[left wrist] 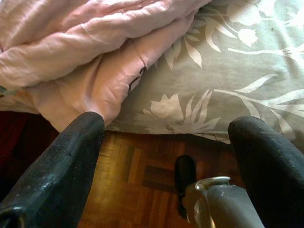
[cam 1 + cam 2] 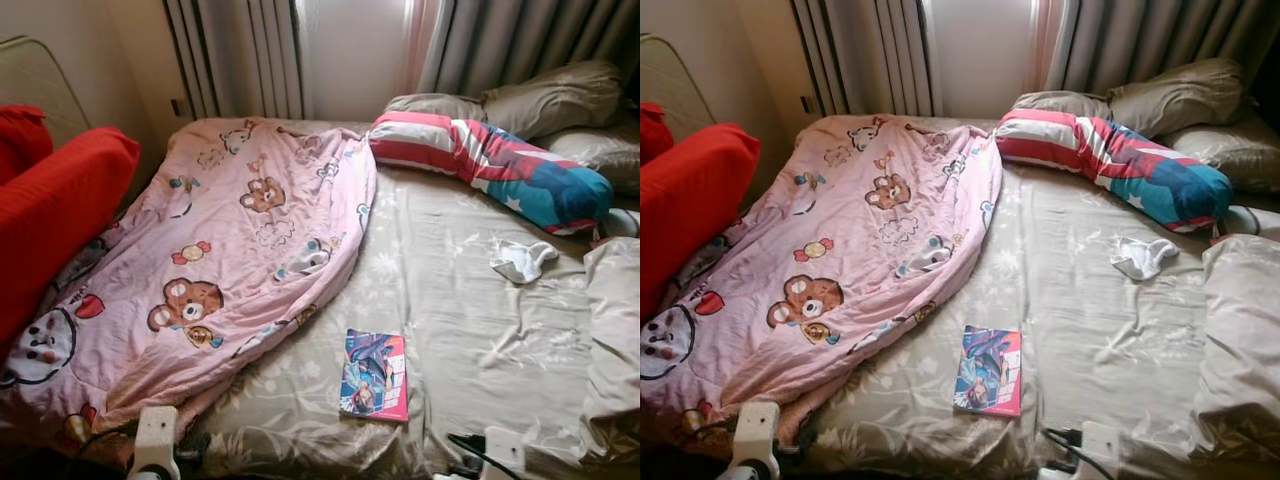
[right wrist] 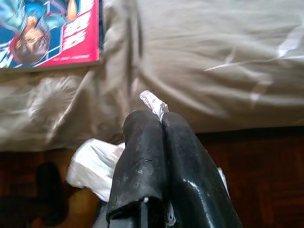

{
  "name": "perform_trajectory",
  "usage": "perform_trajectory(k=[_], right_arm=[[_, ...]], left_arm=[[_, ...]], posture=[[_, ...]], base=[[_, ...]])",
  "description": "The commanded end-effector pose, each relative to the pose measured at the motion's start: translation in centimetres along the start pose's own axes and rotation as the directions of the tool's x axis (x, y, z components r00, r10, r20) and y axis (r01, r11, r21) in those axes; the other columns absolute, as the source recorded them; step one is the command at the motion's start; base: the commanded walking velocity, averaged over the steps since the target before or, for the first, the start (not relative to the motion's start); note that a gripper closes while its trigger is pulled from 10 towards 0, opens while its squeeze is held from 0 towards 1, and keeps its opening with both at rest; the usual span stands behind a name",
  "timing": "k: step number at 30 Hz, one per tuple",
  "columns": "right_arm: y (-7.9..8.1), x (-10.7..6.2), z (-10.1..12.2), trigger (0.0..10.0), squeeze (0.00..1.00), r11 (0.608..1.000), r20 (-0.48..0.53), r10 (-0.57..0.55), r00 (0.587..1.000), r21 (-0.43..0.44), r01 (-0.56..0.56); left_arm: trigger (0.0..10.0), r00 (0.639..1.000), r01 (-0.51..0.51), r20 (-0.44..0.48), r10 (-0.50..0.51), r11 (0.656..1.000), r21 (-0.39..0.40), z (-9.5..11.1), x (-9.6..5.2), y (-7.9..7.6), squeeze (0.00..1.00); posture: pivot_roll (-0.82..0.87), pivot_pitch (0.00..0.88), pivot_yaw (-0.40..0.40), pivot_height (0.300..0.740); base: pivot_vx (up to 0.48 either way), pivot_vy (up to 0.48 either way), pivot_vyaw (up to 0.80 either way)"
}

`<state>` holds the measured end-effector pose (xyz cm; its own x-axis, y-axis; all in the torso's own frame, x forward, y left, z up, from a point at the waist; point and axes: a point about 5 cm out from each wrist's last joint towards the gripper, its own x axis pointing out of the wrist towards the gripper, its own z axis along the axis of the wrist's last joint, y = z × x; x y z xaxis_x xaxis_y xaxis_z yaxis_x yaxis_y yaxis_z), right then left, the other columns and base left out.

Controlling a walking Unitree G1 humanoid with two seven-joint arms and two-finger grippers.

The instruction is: Clean up the room

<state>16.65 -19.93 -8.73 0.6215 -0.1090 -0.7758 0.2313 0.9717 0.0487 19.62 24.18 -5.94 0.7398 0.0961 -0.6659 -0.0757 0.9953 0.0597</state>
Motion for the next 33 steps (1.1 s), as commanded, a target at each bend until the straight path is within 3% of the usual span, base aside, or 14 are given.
perform_trajectory(k=[1,4,12,33], right_arm=[[-0.2,-0.2,-0.8,10.0,0.00,1.000,-0.037,-0.004,0.999,-0.011,0.003],[-0.1,-0.3,-1.3,10.0,0.00,0.997,-0.060,0.022,0.998,-0.066,-0.026],[-1.0,-0.5,-1.7,10.0,0.00,0.998,-0.085,0.002,0.996,-0.068,-0.008],[-1.3,-0.4,-1.6,10.0,0.00,0.999,-0.095,-0.015,0.995,-0.049,0.010]], left_arm=[[10.0,0.999,-0.008,-0.037,0.009,1.000,0.010,-0.8,-0.2,0.1,0.00],[10.0,0.999,-0.009,-0.038,0.009,1.000,0.011,-1.0,-0.2,-0.3,0.00],[10.0,0.999,-0.005,-0.035,0.005,1.000,0.005,-0.8,-0.1,-0.8,0.00],[10.0,0.999,-0.016,-0.047,0.015,1.000,-0.026,-1.0,0.0,-1.2,0.00]], posture=[[0.13,0.009,0.005,0.740],[0.13,0.008,-0.001,0.740],[0.14,0.020,-0.008,0.740],[0.14,0.016,-0.025,0.740]], base=[[0.000,0.000,0.00],[0.000,0.000,0.00],[0.000,0.000,0.70],[0.000,0.000,0.80]])
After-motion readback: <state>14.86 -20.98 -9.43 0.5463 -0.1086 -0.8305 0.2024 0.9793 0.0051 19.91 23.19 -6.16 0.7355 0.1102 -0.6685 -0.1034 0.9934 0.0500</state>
